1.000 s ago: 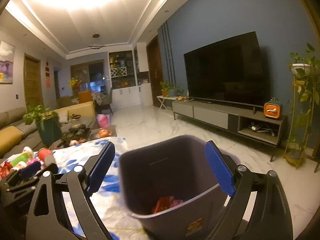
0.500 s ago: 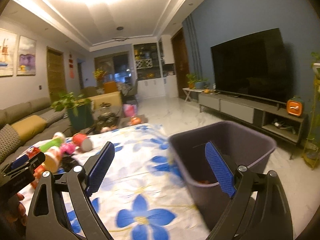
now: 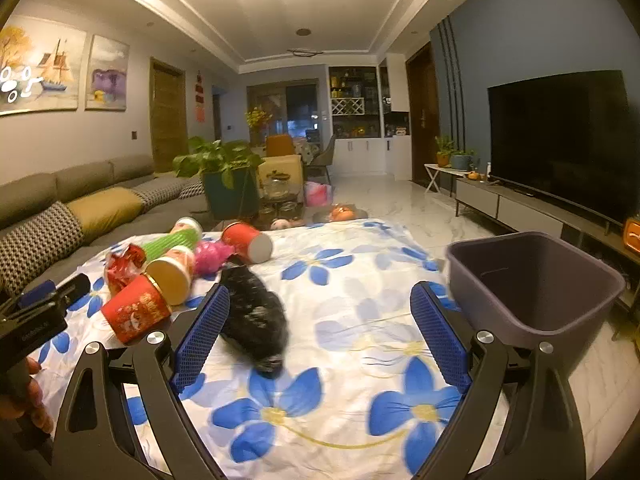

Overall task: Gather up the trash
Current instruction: 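Move both tools back toward the red cups and black bag on the table, then grasp the black plastic bag with the right tool while the left tool grasps the red paper cup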

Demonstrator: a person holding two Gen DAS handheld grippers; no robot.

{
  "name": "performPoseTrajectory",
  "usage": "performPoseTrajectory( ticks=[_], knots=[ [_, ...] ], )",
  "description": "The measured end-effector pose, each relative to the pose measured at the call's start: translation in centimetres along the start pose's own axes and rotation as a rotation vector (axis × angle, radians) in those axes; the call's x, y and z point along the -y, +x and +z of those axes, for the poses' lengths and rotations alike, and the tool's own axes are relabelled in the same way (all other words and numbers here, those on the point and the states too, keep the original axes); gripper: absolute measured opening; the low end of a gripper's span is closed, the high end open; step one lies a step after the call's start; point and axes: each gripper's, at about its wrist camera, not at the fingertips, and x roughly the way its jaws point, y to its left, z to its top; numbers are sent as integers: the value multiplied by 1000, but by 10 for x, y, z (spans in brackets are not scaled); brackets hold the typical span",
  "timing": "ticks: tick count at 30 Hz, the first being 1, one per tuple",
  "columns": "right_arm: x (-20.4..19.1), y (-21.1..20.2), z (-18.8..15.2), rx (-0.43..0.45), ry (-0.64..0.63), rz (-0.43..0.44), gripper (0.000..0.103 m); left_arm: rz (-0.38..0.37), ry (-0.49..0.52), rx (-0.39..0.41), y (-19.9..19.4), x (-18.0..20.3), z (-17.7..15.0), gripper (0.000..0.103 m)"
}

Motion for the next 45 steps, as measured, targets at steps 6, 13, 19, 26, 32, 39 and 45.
performPoseTrajectory(
  ticks=[6,13,19,26,32,39,45],
  knots=[
    [-22,21,-3,-24,-21,25,89,-10,4,-19,7,-10,-5,84],
    [-40,53,-1,-47,-55,36,89,-59,-1,-48,23,-15,-8,84],
    [-49,82,2,-84,-70,39,89,-97,2,-95,46,-17,-6,84],
    [-51,106,-3,-141,-74,55,80,-122,16,-160,70,-19,-8,84],
    [-55,118,-9,-184,-89,92,55,-165,15,-238,90,-19,-14,84],
    [-54,118,-10,-190,-86,124,26,-207,31,-281,99,-15,-19,63],
    [-50,113,-11,-190,-73,140,10,-225,60,-276,97,-9,-20,59]
  ],
)
